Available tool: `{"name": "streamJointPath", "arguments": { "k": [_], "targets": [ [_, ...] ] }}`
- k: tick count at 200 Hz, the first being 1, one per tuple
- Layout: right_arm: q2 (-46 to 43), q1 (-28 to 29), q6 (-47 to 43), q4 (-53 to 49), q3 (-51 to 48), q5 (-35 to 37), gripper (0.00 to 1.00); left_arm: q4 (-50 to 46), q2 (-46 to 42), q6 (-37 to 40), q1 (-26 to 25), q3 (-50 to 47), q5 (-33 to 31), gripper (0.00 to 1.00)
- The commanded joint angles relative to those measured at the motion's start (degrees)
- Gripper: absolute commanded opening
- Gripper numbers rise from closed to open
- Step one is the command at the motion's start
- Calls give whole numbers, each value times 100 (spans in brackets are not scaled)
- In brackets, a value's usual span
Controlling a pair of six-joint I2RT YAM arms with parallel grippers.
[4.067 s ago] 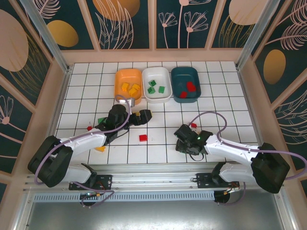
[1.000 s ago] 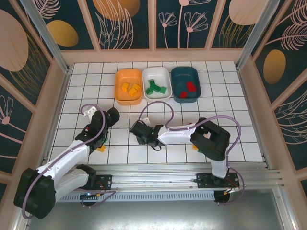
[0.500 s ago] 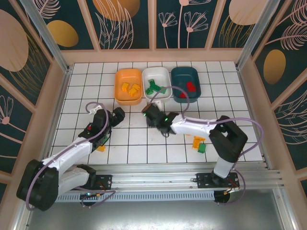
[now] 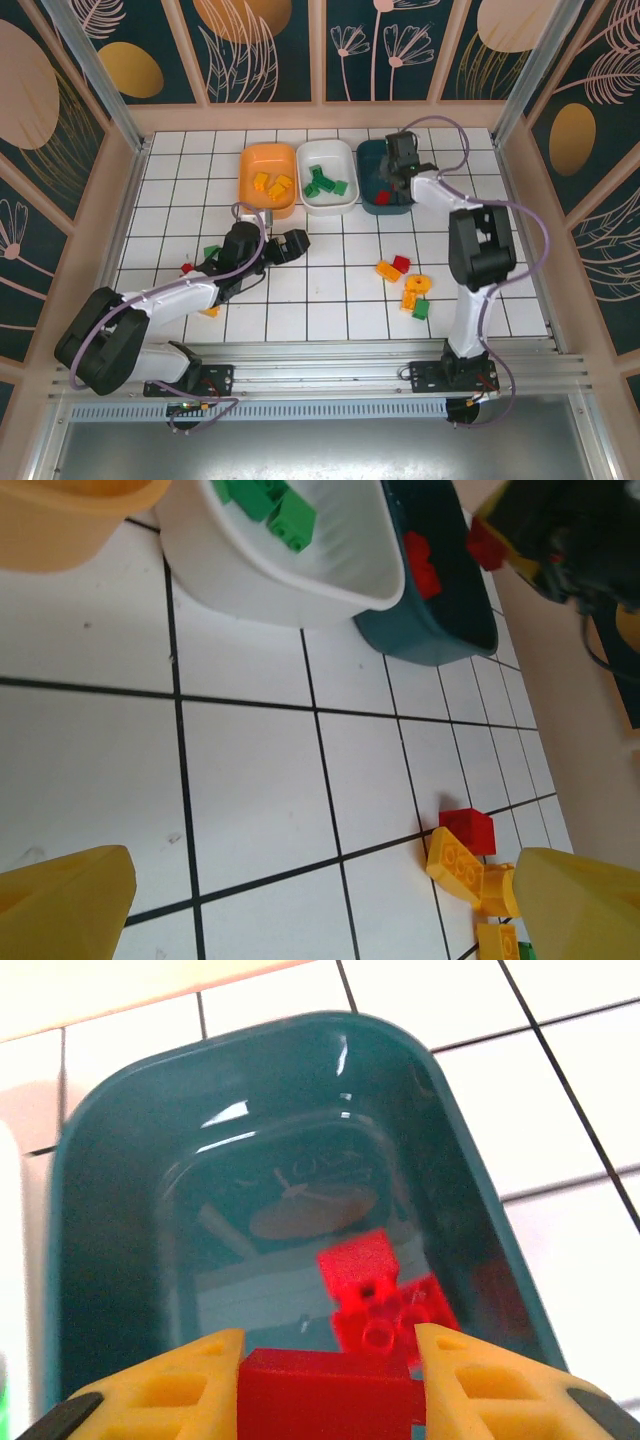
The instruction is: Sort the legos into containers by color
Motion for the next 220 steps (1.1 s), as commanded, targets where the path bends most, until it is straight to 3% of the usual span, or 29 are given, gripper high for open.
{"name": "streamJointPath", "arguments": {
  "k": [1, 19, 33, 57, 80, 122, 138, 171, 220],
  "targets": [
    [451, -136, -466, -695, 784, -163, 42, -208, -210, 269, 5, 137, 4, 98],
    [521, -221, -508, -905, 1110, -179, 59, -394, -429, 376, 4, 121, -137, 99],
    [348, -207, -519, -896, 1107, -129, 65, -510, -567, 438, -1, 86, -291, 98],
    [-283, -109, -446, -746, 748, 61, 67, -692, -692, 519, 0, 142, -438, 98],
    [-1302, 232, -329, -350, -209, 373, 67, -886, -818, 579, 4, 174, -838, 99],
    [-2914, 1320, 97, 205, -2406, 501, 64, -1610, -1314, 98, 79, -62, -2621, 99],
    [-3186, 1689, 203, 232, -2933, 629, 64, -1970, -1475, -86, 358, -161, -2909, 98],
    [-3571, 1900, 302, 565, -3530, 363, 64, -2357, -1404, -120, 1398, -266, -2839, 98],
    [-3432, 2009, 61, 1226, -3844, 62, 62, -2311, -246, -153, 2063, 190, -2595, 95]
  ]
}}
